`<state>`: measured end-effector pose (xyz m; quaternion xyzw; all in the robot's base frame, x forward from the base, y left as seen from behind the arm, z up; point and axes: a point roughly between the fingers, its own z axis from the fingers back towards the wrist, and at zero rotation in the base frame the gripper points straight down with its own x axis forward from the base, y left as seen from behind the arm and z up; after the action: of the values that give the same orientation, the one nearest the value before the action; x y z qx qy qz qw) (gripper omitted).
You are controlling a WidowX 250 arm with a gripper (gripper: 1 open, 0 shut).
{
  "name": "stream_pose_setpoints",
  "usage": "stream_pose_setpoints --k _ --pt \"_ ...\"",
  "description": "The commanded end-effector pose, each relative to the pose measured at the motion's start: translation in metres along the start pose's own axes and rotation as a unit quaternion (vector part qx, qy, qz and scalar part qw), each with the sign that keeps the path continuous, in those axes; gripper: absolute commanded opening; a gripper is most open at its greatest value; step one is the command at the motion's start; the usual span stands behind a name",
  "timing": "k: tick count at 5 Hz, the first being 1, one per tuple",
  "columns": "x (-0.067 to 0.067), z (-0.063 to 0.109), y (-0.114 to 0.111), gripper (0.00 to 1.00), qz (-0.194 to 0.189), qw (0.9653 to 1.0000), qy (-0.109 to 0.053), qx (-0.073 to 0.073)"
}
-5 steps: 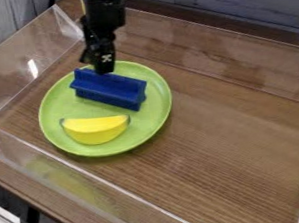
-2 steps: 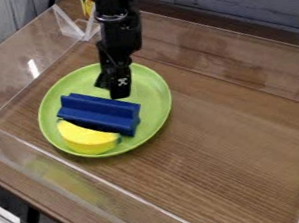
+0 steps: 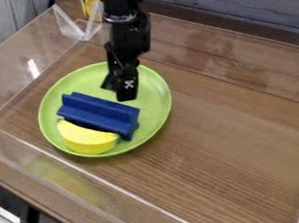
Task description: Put the blue object in the green plate
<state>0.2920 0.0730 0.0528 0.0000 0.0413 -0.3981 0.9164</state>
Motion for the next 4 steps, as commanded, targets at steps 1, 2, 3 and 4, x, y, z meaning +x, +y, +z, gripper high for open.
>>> stream_pose_setpoints --k 1,2,3,4 --pt "-0.006 0.021 0.002 1.00 -0.011 0.9996 -0.014 0.021" --pt "0.000 0.013 -0.007 1.00 0.000 0.9997 -0.015 0.018" --pt "0.006 0.005 -0.014 1.00 0.015 0.9996 -0.017 0.015" --pt "-0.001 0.004 -0.006 1.00 0.046 0.9987 -0.017 0.013"
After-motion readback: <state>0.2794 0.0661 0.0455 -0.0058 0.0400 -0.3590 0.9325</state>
